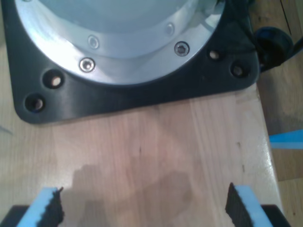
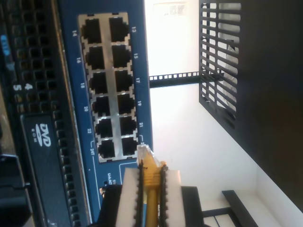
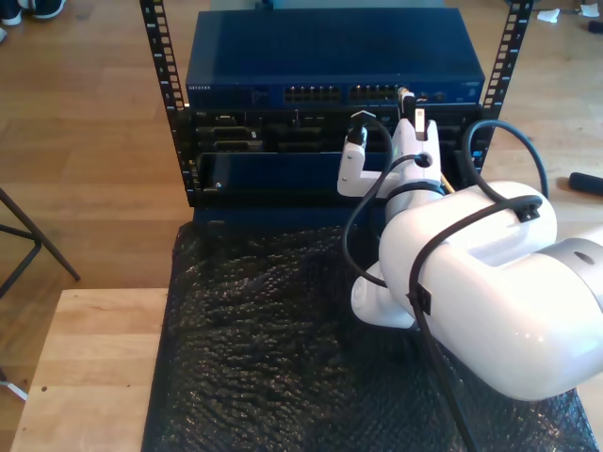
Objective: Grab the cable and plug it in
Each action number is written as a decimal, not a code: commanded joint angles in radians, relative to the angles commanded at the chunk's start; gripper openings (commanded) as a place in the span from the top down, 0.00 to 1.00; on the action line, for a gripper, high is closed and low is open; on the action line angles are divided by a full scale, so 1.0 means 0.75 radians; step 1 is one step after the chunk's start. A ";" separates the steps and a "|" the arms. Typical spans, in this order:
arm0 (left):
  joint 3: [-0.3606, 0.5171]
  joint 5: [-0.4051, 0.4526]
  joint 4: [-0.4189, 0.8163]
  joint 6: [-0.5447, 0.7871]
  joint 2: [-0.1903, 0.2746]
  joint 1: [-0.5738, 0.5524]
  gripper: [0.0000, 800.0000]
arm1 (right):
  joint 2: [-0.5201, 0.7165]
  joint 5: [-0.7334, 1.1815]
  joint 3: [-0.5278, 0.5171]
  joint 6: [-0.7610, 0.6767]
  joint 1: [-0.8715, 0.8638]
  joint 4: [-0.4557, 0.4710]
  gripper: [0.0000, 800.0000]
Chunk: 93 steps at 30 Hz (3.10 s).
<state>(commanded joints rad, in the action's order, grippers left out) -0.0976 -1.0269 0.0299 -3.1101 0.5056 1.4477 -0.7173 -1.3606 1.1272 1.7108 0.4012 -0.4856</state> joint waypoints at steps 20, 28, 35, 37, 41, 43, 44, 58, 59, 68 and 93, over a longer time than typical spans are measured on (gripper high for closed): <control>0.000 0.000 0.000 0.000 0.000 0.000 0.00 | -0.033 -0.002 0.033 0.029 -0.012 0.004 1.00; 0.000 0.000 0.000 0.000 0.000 0.000 0.00 | -0.043 -0.002 0.033 0.027 -0.014 0.006 1.00; 0.000 0.000 0.000 0.000 0.000 0.000 0.00 | -0.043 -0.004 0.031 0.025 -0.016 0.008 1.00; 0.000 0.000 0.000 0.000 0.000 0.000 0.00 | -0.043 -0.010 0.029 0.025 -0.018 0.008 1.00; 0.000 0.000 0.000 0.000 0.000 0.000 0.00 | -0.043 -0.025 0.018 0.016 -0.027 0.012 1.00; 0.000 0.000 0.000 0.000 0.000 0.000 0.00 | -0.043 -0.025 0.018 0.014 -0.033 0.014 1.00; 0.000 0.000 0.000 0.000 0.000 0.000 0.00 | -0.043 -0.025 0.018 0.012 -0.033 0.014 1.00; 0.000 0.000 0.000 0.000 0.000 0.000 0.00 | -0.072 -0.074 0.025 0.010 -0.043 0.078 1.00; 0.000 0.000 0.000 0.000 0.000 0.000 0.00 | -0.072 -0.076 0.027 0.010 -0.043 0.078 1.00; 0.000 0.000 0.002 0.000 0.000 0.000 0.00 | -0.072 -0.078 0.037 0.008 -0.053 0.082 1.00; 0.000 0.000 0.000 0.000 0.000 0.000 0.00 | -0.072 -0.076 0.053 -0.018 -0.049 0.106 1.00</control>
<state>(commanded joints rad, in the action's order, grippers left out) -0.0976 -1.0269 0.0299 -3.1101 0.5056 1.4477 -0.7710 -1.4174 1.1671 1.6970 0.3644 -0.4058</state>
